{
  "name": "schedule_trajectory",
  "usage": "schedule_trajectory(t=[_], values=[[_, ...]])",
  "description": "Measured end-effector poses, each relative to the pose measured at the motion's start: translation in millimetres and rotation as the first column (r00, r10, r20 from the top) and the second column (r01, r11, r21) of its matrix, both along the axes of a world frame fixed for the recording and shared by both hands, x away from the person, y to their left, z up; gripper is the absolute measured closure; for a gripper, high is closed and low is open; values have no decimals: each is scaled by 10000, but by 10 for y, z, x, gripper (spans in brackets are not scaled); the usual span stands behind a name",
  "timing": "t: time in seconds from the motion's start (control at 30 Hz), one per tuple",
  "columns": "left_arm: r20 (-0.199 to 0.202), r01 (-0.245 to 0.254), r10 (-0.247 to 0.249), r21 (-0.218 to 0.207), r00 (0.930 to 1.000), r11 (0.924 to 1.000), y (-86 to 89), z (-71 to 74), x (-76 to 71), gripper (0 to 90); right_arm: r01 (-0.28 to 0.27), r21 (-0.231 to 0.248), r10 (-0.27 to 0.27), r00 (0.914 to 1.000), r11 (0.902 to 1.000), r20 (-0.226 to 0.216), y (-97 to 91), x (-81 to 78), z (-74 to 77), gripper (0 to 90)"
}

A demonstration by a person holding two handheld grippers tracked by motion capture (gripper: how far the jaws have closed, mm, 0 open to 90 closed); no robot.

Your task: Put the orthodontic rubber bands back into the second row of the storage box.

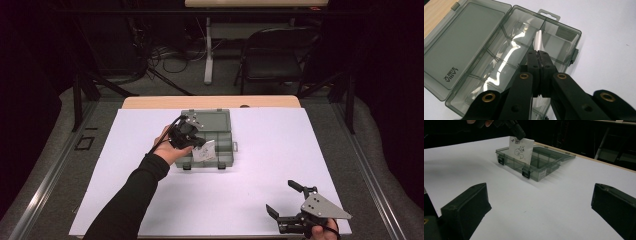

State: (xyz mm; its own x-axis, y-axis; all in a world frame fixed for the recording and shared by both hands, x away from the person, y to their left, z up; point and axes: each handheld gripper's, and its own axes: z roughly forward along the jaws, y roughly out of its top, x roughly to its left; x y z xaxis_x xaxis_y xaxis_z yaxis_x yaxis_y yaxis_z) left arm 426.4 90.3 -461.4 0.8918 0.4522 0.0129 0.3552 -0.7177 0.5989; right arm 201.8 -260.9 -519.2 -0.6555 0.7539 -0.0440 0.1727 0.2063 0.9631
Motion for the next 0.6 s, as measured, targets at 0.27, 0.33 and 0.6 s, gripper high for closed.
schedule_trajectory(t=[0.27,0.33,0.6], values=[[-102,-6,7,183,9999,9998,-38,-77,2,897,-3,15,3,10000,10000,-13,1,-2,1,8],[-99,-10,13,262,9999,9997,-41,-87,4,897,1,13,-1,10000,10000,-11,1,-2,1,8],[-74,-132,134,299,9999,9995,-42,-98,10,893,-4,2,4,10000,10000,-12,2,-2,1,8]])
